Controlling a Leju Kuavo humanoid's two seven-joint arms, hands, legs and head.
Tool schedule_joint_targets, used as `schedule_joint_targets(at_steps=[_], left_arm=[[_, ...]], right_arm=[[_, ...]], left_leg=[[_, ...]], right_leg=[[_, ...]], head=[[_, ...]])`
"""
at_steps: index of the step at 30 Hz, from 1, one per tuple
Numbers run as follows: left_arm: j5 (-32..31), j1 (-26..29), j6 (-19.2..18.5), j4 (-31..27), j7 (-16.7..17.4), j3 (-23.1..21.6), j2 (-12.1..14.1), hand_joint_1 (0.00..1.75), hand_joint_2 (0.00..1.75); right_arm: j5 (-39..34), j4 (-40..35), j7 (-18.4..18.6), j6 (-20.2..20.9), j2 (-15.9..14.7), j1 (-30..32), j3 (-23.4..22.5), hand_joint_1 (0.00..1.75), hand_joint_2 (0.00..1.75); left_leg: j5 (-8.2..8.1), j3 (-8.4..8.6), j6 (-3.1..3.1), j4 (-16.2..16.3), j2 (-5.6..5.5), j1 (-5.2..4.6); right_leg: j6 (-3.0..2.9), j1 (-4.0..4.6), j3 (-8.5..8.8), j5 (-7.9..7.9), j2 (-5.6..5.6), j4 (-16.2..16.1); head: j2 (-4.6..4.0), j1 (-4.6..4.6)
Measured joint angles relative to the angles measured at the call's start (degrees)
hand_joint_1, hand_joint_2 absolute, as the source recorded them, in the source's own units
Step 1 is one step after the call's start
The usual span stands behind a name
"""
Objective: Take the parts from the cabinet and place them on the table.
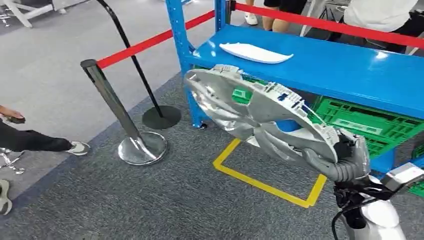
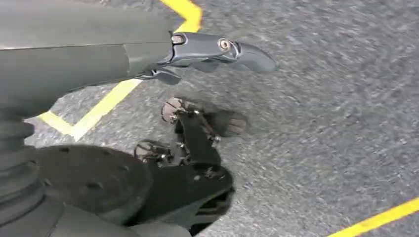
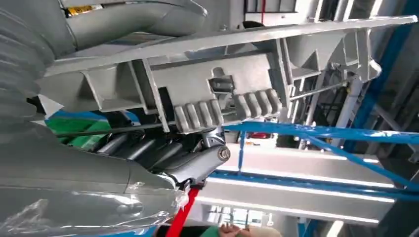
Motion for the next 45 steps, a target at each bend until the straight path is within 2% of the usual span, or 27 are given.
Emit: schedule_joint_targets(at_steps=[2,3,5,6,7,8,12,14,15,17,18,19,21,22,23,27,30,32,33,34,36,37,38,42,43,44,45], left_arm=[[-0.70,-0.13,-0.22,0.00,0.11,-0.04,-0.13,0.00,1.75],[-0.94,-0.11,-0.24,0.00,0.20,-0.04,-0.26,0.00,1.75],[-1.31,-0.11,-0.27,0.00,0.26,-0.13,-0.33,0.00,1.75],[-1.38,-0.17,-0.29,0.00,0.26,-0.22,-0.33,0.00,1.75],[-1.42,-0.28,-0.29,0.00,0.26,-0.28,-0.33,0.00,1.75],[-1.47,-0.58,-0.31,0.00,0.26,-0.37,-0.35,0.00,1.75],[-1.71,-0.57,-0.77,0.00,-0.28,-0.48,-0.46,0.00,1.75],[-1.44,-0.85,-1.29,0.00,-1.51,-0.48,-0.50,0.00,1.75],[-0.79,-1.27,-1.84,0.00,-2.45,-0.48,-0.57,0.00,1.75],[1.61,-2.08,-2.52,0.00,-4.06,-0.26,-0.63,0.00,1.75],[2.36,-2.36,-2.54,0.00,-4.22,-0.04,-0.61,0.00,1.75],[2.54,-2.51,-2.52,0.00,-4.22,0.09,-0.53,0.00,1.75],[2.58,-2.74,-2.54,0.00,-4.20,0.11,-0.33,0.00,1.75],[2.60,-2.87,-2.60,0.00,-4.20,0.11,-0.24,0.00,1.75],[2.73,-2.99,-2.65,0.00,-4.20,0.13,-0.04,0.00,1.75],[6.30,-1.97,-4.07,0.00,-3.54,1.66,0.46,0.00,1.75],[7.36,-1.46,-3.24,0.00,-2.17,3.08,0.57,0.00,1.75],[7.41,-1.32,-2.10,0.00,-1.15,3.78,0.53,0.00,1.75],[7.52,-1.08,-1.73,0.00,-0.81,4.04,0.42,0.00,1.75],[7.52,-0.87,-1.44,0.00,-0.43,4.24,0.37,0.00,1.75],[7.52,-0.74,-0.59,0.00,0.20,4.55,0.35,0.00,1.75],[7.52,-0.77,-0.37,0.00,0.50,4.72,0.33,0.00,1.75],[7.19,-0.79,-0.24,0.00,0.59,4.90,0.17,0.00,1.75],[5.46,-0.54,-1.60,0.00,0.59,4.87,-0.04,0.00,1.75],[5.35,-0.44,-1.77,0.00,0.59,4.87,-0.07,0.00,1.75],[5.29,-0.39,-2.30,0.00,0.59,4.87,-0.04,0.00,1.75],[4.99,-0.50,-2.69,0.00,0.59,4.85,-0.04,0.00,1.75]], right_arm=[[0.64,-0.57,0.42,-0.68,-0.13,0.23,0.00,1.75,1.75],[0.81,-0.75,0.55,-0.79,-0.15,0.61,0.00,1.75,1.75],[0.86,-1.46,0.59,-1.12,-0.31,1.41,0.00,1.75,1.75],[0.90,-1.88,0.64,-1.18,-0.44,1.64,0.00,1.75,1.75],[0.92,-2.23,0.64,-1.18,-0.55,1.77,0.00,1.75,1.75],[0.90,-2.63,0.61,-1.21,-0.63,1.95,-0.02,1.75,1.75],[0.92,-3.48,0.66,-1.31,-0.98,2.13,-0.02,1.75,1.75],[0.88,-3.94,0.66,-1.31,-1.33,2.20,-0.04,1.75,1.75],[0.79,-3.96,0.66,-1.23,-1.57,2.23,-0.13,1.75,1.75],[0.72,-3.94,0.92,-0.90,-1.60,2.19,-0.13,1.75,1.75],[0.72,-3.89,1.07,-0.57,-1.60,2.11,-0.13,1.75,1.75],[0.72,-3.69,1.22,-0.24,-1.60,1.70,-0.07,1.75,1.75],[0.75,-3.52,1.44,0.06,-1.60,0.68,0.15,1.75,1.75],[0.75,-3.48,1.44,0.13,-1.60,0.30,0.20,1.75,1.75],[0.72,-3.22,1.42,0.32,-1.57,-0.23,0.33,1.75,1.75],[0.16,-2.14,1.18,0.65,-1.51,-1.81,0.81,1.75,1.75],[-0.39,-1.64,0.55,0.78,-1.40,-2.02,0.81,1.75,1.75],[-0.85,-1.29,0.24,1.02,-1.40,-1.93,0.81,1.75,1.75],[-0.94,-1.01,0.22,1.20,-1.40,-1.84,0.81,1.75,1.75],[-0.94,-0.77,0.11,1.42,-1.40,-1.79,0.81,1.75,1.75],[-0.91,-0.33,-0.11,1.81,-1.40,-1.94,0.81,1.75,1.75],[-0.89,-0.13,-0.17,1.96,-1.38,-2.06,0.81,1.75,1.75],[-0.89,0.11,-0.26,2.14,-1.22,-2.16,0.81,1.75,1.75],[-0.89,1.27,-0.55,2.49,-0.39,-2.49,0.94,1.75,1.75],[-0.87,1.53,-0.57,2.51,-0.28,-2.63,0.98,1.75,1.75],[-0.83,1.85,-0.65,2.51,-0.20,-2.65,1.01,1.75,1.75],[-0.85,2.05,-0.72,2.62,-0.07,-2.62,1.01,1.75,1.75]], left_leg=[[-3.21,-3.45,-0.16,8.29,0.78,0.15],[-2.97,-3.44,-0.20,8.89,0.78,0.19],[0.68,0.55,0.07,2.50,1.11,0.19],[2.77,3.86,0.33,-3.05,2.41,0.07],[3.77,6.48,0.65,-7.28,5.09,-0.17],[3.14,6.98,0.85,-9.10,5.52,-0.75],[3.85,6.38,2.64,-9.48,2.87,-0.71],[4.19,6.36,3.24,-9.65,1.85,-0.28],[4.26,6.27,3.41,-9.65,1.10,-0.26],[4.36,6.14,3.53,-9.63,-0.45,-0.30],[4.43,6.14,3.53,-9.63,-1.29,-0.30],[4.47,6.15,3.49,-9.58,-2.06,-0.28],[4.62,6.16,3.24,-9.43,-3.63,-0.14],[4.66,6.03,2.99,-9.23,-4.32,-0.10],[4.75,5.55,2.58,-9.00,-4.96,-0.37],[5.88,4.45,1.18,-9.23,-7.37,0.17],[1.26,1.18,0.48,-2.49,-0.65,-0.28],[-2.83,-3.23,0.25,7.17,0.63,-0.08],[-3.19,-4.28,0.20,9.51,0.68,-0.01],[-2.17,-3.68,0.21,8.78,0.70,0.03],[2.06,0.56,0.39,0.96,1.18,0.03],[3.97,3.42,0.54,-4.07,2.74,-0.04],[4.07,5.57,0.55,-7.81,7.03,-0.50],[4.12,5.10,2.15,-8.55,4.07,-0.81],[4.36,5.32,2.59,-8.85,3.20,-0.36],[4.33,5.36,2.93,-8.84,2.53,-0.28],[4.37,5.33,3.34,-8.84,1.86,-0.27]], right_leg=[[-0.10,0.18,-0.25,0.06,-1.76,0.01],[-0.11,0.21,-0.27,0.06,-2.59,0.01],[-0.09,0.28,-0.25,0.05,-4.16,0.01],[-0.03,0.31,-0.14,0.02,-4.82,0.01],[0.15,0.43,-0.05,-0.08,-5.33,0.01],[0.55,0.97,-0.31,-0.32,-5.87,0.39],[1.74,0.84,0.14,-0.34,-8.11,-0.25],[2.04,0.48,-1.60,-3.06,-2.86,3.31],[2.09,0.47,-3.63,-5.33,-1.43,7.91],[2.20,0.55,-8.06,-8.67,-0.53,16.94],[2.21,0.54,-8.85,-8.40,-0.51,18.16],[2.17,0.50,-8.32,-6.78,-0.50,16.60],[2.16,0.16,-3.93,-1.29,0.32,7.11],[2.29,-0.20,-1.54,0.58,2.47,2.26],[2.36,-0.46,-0.93,-0.50,4.94,0.79],[1.10,-0.23,-0.96,0.29,2.57,0.63],[0.12,-0.12,-0.87,0.50,0.29,0.33],[-0.01,0.06,-0.95,0.41,-1.55,0.33],[-0.04,0.08,-0.95,0.40,-2.48,0.33],[-0.03,0.08,-0.93,0.39,-3.22,0.34],[0.10,0.09,-0.83,0.30,-4.71,0.34],[0.29,0.09,-0.66,0.18,-5.33,0.34],[0.65,0.60,-0.61,-0.07,-5.86,0.42],[1.55,0.98,0.05,-0.49,-8.63,0.04],[2.14,0.55,-0.40,-1.06,-7.16,0.38],[2.17,0.46,-0.89,-2.49,-3.52,2.38],[2.15,0.46,-2.51,-4.40,-1.74,6.08]], head=[[0.02,-0.04],[0.00,-0.02],[0.00,-0.02],[0.02,0.00],[0.00,-0.04],[0.02,-0.15],[0.02,0.04],[0.02,0.44],[0.02,0.76],[0.02,0.79],[0.02,0.81],[0.02,0.83],[0.02,0.81],[0.02,0.81],[0.02,0.90],[0.02,0.81],[0.02,-0.11],[0.00,-0.13],[0.00,-0.15],[0.00,-0.15],[0.00,-0.15],[0.02,-0.15],[0.02,-0.22],[0.00,0.09],[0.02,0.09],[0.02,0.24],[0.02,0.42]])
